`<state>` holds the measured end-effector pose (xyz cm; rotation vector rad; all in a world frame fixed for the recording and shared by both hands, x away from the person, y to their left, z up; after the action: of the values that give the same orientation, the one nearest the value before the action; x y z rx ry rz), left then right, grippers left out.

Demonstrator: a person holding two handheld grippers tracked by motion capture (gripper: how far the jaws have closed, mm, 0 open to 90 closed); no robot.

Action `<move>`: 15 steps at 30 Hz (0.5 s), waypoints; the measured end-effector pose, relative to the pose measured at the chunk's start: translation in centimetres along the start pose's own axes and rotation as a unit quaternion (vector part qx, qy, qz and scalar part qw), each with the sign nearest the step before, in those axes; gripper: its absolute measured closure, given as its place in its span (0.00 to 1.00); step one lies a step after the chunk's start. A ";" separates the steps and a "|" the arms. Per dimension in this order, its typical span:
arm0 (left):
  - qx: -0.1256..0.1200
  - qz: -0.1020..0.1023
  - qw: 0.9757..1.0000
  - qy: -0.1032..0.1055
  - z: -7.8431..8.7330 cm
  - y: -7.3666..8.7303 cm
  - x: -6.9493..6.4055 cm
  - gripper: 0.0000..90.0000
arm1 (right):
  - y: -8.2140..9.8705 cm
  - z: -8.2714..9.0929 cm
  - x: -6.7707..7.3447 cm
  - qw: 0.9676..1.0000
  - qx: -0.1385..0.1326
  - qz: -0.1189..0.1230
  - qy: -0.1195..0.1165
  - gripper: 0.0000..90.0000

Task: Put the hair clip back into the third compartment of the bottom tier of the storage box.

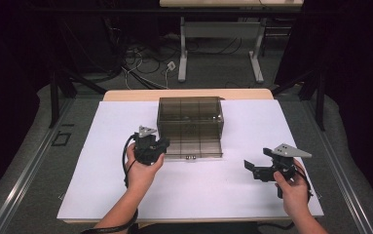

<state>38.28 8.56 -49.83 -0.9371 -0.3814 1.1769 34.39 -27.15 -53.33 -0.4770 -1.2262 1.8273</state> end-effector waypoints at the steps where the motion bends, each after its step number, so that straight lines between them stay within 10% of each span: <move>1: -0.001 0.000 1.000 0.000 -0.2 -0.1 -0.2 0.88 | 0.0 0.0 -0.1 1.000 -0.003 0.001 0.002 0.07; 15: 0.005 -0.002 1.000 0.011 -1.9 -0.9 -1.7 0.89 | 0.0 0.2 -0.2 1.000 -0.001 -0.002 0.004 0.07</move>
<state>39.48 6.14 -49.90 -0.9400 -0.3581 1.1630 34.38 -27.39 -53.28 -0.4818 -1.2224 1.8191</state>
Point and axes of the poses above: each handheld gripper's, and its own axes: z roughly backward along the jaws, y roughly out of its underside, x roughly to its left, the point moved 4 cm from there along -z, roughly forward along the jaws, and after that the axes turned 3 degrees about -y, right-handed, at the moved point
